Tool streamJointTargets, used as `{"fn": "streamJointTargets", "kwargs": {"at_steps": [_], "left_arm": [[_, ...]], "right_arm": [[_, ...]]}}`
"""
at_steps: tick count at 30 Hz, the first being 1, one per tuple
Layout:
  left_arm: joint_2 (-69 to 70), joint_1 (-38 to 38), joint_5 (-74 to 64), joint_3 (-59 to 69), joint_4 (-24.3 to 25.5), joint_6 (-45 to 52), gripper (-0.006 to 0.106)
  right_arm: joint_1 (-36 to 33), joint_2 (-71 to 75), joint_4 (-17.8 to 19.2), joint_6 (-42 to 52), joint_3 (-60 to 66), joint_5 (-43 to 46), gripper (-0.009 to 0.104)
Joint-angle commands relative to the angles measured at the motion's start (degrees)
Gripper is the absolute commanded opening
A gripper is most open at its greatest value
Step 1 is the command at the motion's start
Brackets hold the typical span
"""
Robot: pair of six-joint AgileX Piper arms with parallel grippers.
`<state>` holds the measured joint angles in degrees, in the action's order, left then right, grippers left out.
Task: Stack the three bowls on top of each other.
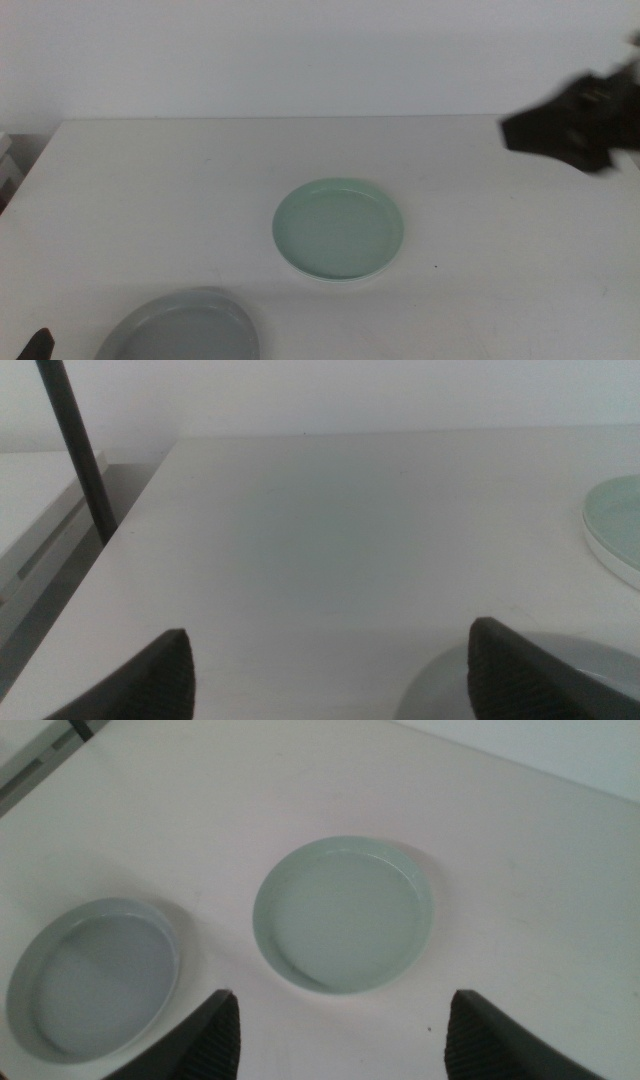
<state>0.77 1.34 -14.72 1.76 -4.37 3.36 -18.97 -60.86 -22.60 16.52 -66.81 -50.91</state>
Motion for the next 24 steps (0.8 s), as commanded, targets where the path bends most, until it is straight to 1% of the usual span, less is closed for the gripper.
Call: {"fn": "streamJointTargets", "kwargs": {"at_steps": [1, 3, 6, 11, 20, 21, 24], "left_arm": [[0.76, -0.11, 4.64, -0.26, -0.39, -0.76, 0.105], [0.76, -0.11, 4.64, -0.26, -0.39, -0.76, 0.105], [0.76, -0.11, 4.64, -0.26, -0.39, -0.76, 0.105], [0.76, -0.11, 4.64, -0.26, -0.39, -0.76, 0.105], [0.76, -0.11, 4.64, -0.26, -0.39, -0.76, 0.105], [0.76, -0.11, 4.64, -0.26, 1.38, 0.45, 0.105], [0.76, -0.11, 4.64, -0.26, 2.44, 0.51, 0.105]], "right_arm": [[0.50, 7.97, -0.17, 0.74, 2.88, 2.93, 0.052], [0.50, 12.47, 0.11, 0.74, 5.35, 2.99, 0.052], [0.50, 17.59, 1.80, 0.00, 7.72, 3.79, 0.052], [0.50, 21.29, 3.35, -2.93, 8.75, 4.16, 0.052], [0.50, 21.79, 3.29, -2.93, 8.75, 4.27, 0.052], [0.45, 21.79, 3.29, -2.93, 8.75, 4.26, 0.052], [0.45, 21.79, 3.29, -2.93, 8.75, 4.26, 0.052]]}}
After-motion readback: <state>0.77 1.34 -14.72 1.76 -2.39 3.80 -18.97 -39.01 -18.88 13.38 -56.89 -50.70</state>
